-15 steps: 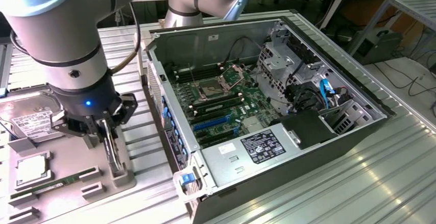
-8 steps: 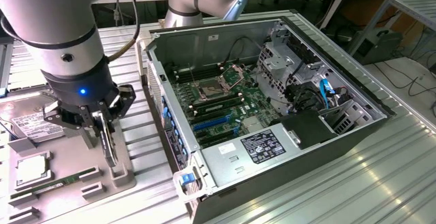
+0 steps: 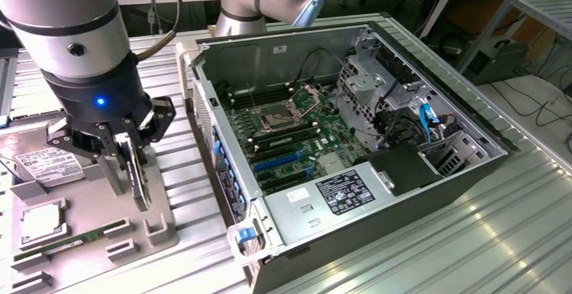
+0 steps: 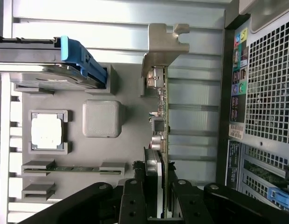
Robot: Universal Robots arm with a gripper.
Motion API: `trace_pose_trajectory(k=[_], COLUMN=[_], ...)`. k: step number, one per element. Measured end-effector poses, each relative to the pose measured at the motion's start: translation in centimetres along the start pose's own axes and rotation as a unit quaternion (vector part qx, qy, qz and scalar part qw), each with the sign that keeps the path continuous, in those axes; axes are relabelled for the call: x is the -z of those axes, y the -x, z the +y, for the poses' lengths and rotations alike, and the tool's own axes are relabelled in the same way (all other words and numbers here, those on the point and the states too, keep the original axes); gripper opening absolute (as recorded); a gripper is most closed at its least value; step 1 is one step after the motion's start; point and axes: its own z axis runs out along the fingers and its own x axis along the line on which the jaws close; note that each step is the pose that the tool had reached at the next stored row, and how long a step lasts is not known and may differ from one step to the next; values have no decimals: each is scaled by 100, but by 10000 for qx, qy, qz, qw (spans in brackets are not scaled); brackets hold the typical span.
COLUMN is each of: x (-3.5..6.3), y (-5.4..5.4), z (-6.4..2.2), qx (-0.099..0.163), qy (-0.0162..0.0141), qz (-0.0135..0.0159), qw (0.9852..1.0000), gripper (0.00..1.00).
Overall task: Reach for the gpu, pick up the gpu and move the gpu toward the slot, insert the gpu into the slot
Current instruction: 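Pick up the gpu and move the gpu toward the slot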
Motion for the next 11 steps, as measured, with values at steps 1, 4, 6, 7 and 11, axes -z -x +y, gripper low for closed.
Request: trace_pose_trajectory(k=[1,4,6,7,11], x=[21,71,107,128,224], y=[0,3,4,5,7], z=[1,2,4,4,8], qx=[0,0,0,0,0], qy=[0,0,1,0,0], qz=[-1,-1,-1,0,0], qw=[10000,10000,10000,10000,10000], gripper=[28,28,28,28,28])
